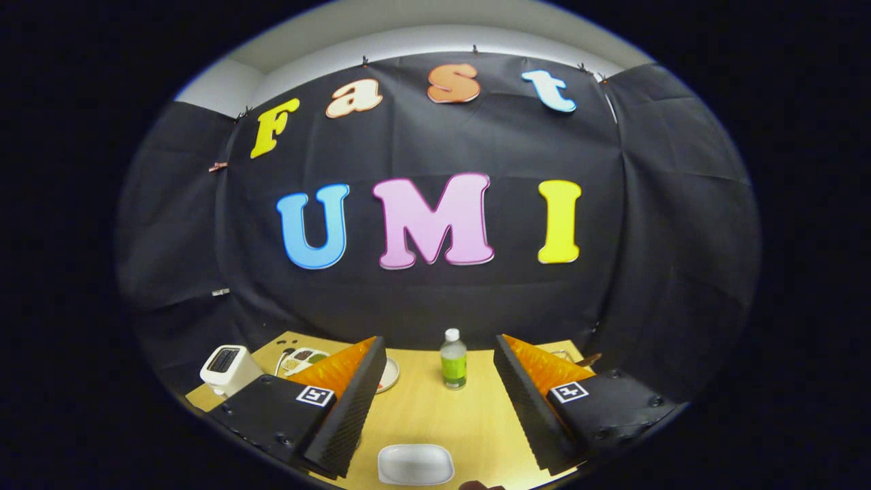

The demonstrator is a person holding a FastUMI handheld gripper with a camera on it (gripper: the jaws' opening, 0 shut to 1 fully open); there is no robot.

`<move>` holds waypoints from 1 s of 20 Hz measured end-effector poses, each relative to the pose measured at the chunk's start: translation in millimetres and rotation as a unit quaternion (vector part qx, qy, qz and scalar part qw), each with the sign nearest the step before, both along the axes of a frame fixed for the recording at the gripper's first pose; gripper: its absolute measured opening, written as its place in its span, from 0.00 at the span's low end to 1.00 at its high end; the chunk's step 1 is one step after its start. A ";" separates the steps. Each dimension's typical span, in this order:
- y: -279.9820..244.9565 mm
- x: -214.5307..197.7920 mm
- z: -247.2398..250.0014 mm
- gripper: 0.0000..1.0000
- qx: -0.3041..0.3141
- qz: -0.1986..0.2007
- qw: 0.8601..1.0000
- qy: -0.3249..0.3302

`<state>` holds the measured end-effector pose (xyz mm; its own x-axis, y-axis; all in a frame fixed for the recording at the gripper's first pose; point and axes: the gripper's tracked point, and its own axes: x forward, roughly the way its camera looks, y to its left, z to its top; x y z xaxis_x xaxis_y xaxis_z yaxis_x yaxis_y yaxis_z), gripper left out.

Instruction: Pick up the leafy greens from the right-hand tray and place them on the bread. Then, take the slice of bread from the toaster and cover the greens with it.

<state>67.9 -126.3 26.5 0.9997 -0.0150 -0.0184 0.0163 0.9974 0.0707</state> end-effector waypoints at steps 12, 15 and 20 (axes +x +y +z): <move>-12.8 -71.4 -14.5 0.99 0.008 -0.019 1.000 0.017; -10.1 -66.3 -13.4 0.99 0.012 -0.010 1.000 0.016; 6.9 -57.9 -22.5 0.99 0.014 0.023 0.999 0.032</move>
